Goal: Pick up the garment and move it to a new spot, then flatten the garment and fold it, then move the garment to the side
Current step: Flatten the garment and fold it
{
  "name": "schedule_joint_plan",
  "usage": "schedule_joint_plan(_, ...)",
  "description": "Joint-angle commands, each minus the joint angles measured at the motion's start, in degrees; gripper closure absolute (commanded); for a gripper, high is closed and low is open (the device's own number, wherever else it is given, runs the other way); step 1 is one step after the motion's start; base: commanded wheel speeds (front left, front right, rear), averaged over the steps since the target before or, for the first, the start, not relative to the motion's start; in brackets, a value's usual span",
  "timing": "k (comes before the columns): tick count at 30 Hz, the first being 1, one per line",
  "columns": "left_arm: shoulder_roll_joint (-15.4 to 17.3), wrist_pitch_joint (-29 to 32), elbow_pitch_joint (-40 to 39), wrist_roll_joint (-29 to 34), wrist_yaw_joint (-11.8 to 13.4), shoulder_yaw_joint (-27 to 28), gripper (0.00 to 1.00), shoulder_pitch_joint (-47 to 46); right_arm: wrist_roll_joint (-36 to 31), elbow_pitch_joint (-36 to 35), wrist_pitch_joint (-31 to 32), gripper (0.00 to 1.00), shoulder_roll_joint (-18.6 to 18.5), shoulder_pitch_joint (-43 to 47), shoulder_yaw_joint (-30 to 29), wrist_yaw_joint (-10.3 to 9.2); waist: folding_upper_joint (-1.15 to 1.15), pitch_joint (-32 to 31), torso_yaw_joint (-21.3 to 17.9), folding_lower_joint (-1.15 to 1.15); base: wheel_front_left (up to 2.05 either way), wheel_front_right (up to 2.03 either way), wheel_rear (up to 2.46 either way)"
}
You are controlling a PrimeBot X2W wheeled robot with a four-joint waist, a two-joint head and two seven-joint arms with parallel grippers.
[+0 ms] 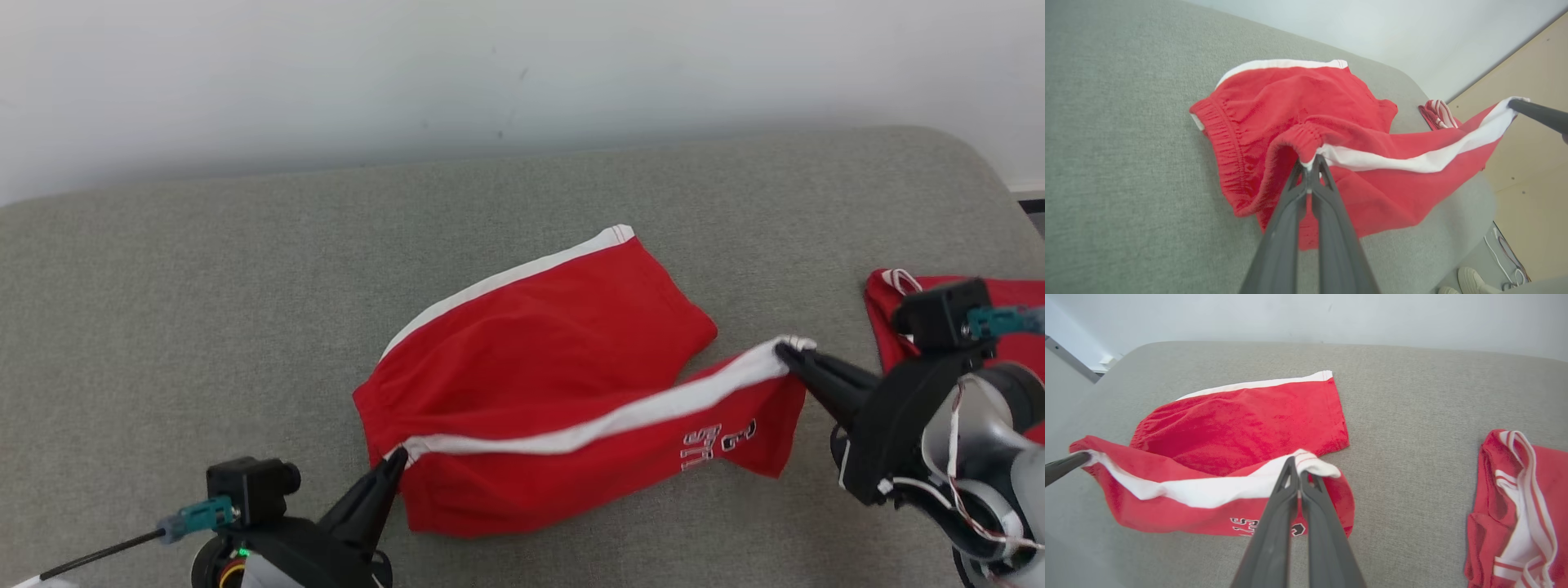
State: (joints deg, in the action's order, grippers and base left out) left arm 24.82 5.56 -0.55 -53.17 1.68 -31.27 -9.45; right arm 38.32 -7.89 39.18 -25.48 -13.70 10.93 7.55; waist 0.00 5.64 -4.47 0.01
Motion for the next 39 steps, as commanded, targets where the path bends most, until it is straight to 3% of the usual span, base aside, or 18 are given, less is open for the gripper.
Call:
schedule_joint_plan(1,-1.26,-1.48,1.83,0.64,0.07,0.72,1.00,-2.63,-1.35,3.14,-1.76,1.00,-0.20,-3.86,0.93,-0.15,0.00,2.13,2.10,-0.01,0.00,0.00,0.00)
schedule_joint_plan(15,-9.27,-6.79,16.88,5.94,1.08,-0.11,1.00,-17.57,-9.19,28.86,-14.87,1.00,0.99,-27.25,9.69,-0.15,0.00,8.06,7.50,-0.01,0.00,0.00,0.00)
schedule_joint_plan(30,-14.19,-9.59,26.57,7.68,1.52,-0.99,1.00,-25.50,-9.91,45.73,-23.90,1.00,4.01,-38.88,16.19,-0.15,0.00,11.61,10.23,-0.01,0.00,0.00,0.00)
schedule_joint_plan(31,-14.44,-9.49,27.14,7.73,1.53,-1.15,0.98,-25.79,-9.90,46.57,-24.19,1.00,4.00,-39.30,16.82,-0.15,0.00,11.64,10.27,-0.01,0.00,0.00,0.00)
schedule_joint_plan(33,-15.00,-9.67,27.88,7.86,1.39,-1.41,0.60,-26.40,-9.24,48.17,-25.25,0.98,4.19,-40.23,17.32,-0.15,0.00,11.62,10.37,-0.01,0.00,0.00,0.00)
schedule_joint_plan(34,-15.21,-9.96,28.27,7.95,1.48,-1.51,0.22,-26.59,-9.12,48.89,-25.72,0.48,4.32,-40.54,17.65,-0.15,0.00,11.56,10.41,-0.01,0.00,0.00,0.00)
schedule_joint_plan(35,-15.35,-10.24,28.69,7.99,1.39,-1.62,0.00,-26.76,-8.98,49.70,-26.41,0.00,4.42,-40.86,17.76,-0.15,0.00,11.45,10.43,-0.01,0.00,0.00,0.00)
schedule_joint_plan(39,-15.83,-12.36,30.02,8.50,1.38,-1.54,0.00,-27.08,-7.49,52.80,-28.70,0.00,5.54,-41.86,18.11,-0.15,0.00,10.56,10.36,-0.01,0.00,0.00,0.00)
